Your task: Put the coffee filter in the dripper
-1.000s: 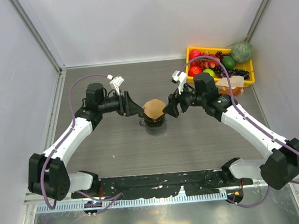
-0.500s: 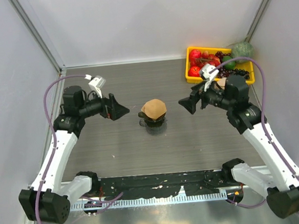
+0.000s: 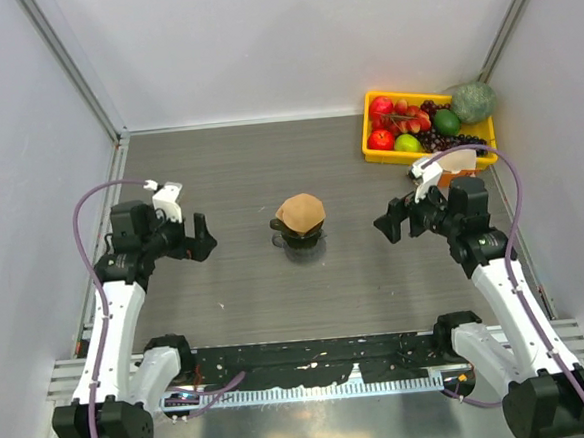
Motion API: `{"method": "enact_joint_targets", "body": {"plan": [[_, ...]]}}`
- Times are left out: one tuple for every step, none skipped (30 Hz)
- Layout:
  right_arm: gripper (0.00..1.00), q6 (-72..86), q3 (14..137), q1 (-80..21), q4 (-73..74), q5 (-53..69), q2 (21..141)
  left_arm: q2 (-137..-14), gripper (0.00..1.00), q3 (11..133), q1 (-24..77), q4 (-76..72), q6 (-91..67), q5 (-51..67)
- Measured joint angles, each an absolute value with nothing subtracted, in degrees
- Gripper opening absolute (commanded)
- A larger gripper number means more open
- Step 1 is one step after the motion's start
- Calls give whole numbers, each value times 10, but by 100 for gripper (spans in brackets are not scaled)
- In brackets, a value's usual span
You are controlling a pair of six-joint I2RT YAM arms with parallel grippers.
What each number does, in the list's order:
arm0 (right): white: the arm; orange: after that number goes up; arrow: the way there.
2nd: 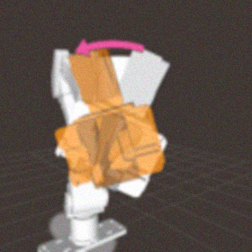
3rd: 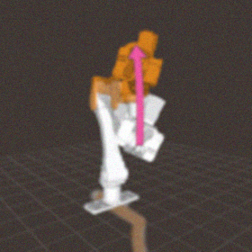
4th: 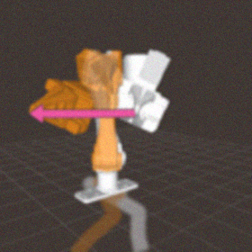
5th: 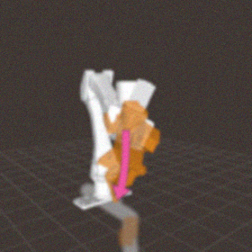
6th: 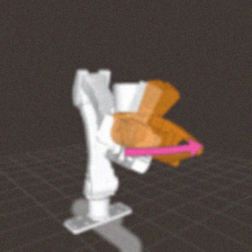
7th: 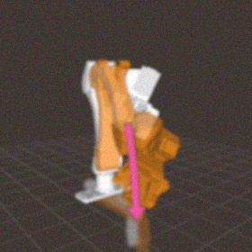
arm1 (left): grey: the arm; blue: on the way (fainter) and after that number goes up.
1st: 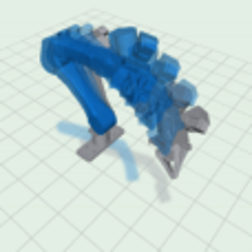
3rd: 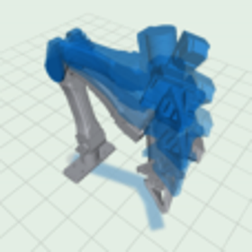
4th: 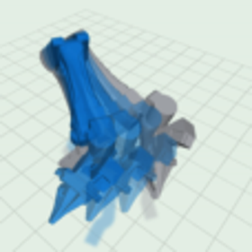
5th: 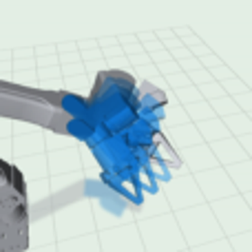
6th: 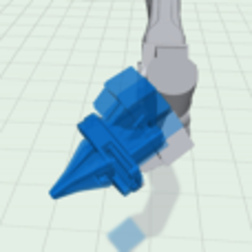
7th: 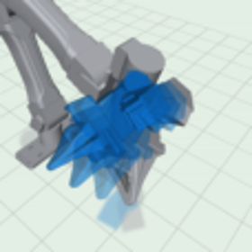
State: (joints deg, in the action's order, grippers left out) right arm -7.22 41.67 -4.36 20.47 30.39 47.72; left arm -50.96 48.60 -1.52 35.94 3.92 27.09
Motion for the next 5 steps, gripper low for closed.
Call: {"method": "enact_joint_targets", "body": {"plan": [[96,-74,406,-44,203,301,477,-508,99,470,-15,360,44,259],[96,-74,398,-44,203,299,477,-508,99,460,-15,362,48,251],[95,-75,392,-44,205,297,477,-508,99,451,-15,363,51,243],[95,-75,390,-44,207,295,477,-508,99,443,-15,363,52,235],[95,-76,389,-44,207,294,477,-508,99,439,-15,363,53,231]]}}
